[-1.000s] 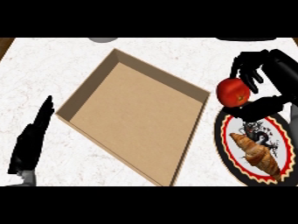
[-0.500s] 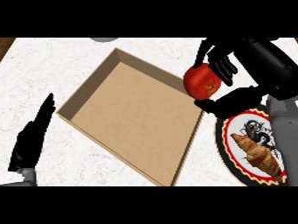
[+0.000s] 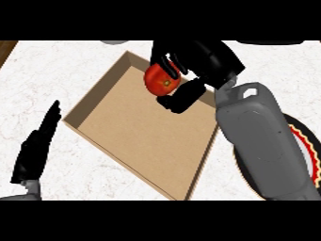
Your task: Pick the tomato from the plate and place it in the cardboard box
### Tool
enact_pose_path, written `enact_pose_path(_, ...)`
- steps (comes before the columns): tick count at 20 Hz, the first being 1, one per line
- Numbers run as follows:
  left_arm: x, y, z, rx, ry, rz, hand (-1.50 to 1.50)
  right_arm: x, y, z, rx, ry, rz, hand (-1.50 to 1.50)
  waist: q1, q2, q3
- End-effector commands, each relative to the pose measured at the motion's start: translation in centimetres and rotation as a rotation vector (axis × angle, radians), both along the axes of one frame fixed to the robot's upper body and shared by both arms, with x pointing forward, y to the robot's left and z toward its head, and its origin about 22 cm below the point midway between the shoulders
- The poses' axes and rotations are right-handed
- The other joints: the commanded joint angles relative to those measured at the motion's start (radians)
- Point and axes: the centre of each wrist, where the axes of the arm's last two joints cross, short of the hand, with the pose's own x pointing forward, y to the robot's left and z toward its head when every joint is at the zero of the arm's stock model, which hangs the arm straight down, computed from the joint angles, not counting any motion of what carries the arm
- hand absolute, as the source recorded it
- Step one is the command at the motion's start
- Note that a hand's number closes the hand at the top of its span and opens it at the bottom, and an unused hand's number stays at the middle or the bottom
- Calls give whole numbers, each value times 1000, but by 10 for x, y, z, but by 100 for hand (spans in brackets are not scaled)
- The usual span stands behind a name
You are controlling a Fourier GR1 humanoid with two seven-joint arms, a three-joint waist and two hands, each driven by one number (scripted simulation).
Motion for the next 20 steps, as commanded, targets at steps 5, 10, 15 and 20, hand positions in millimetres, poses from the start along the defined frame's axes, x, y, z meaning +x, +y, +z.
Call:
enact_pose_path(5,-3,3,1,5,5,-12,0,25,49,-40,-102,79,-19,150,3,1,0)
enact_pose_path(10,0,-15,9,-14,-16,-45,0,36,70,-65,-115,191,-102,-150,25,3,0)
enact_pose_path(15,19,-12,10,-7,-11,-30,0,23,90,-88,-68,200,-98,-150,24,4,0)
enact_pose_path(20,9,-10,4,-2,-8,-29,0,39,73,-92,161,207,-127,-150,33,8,0)
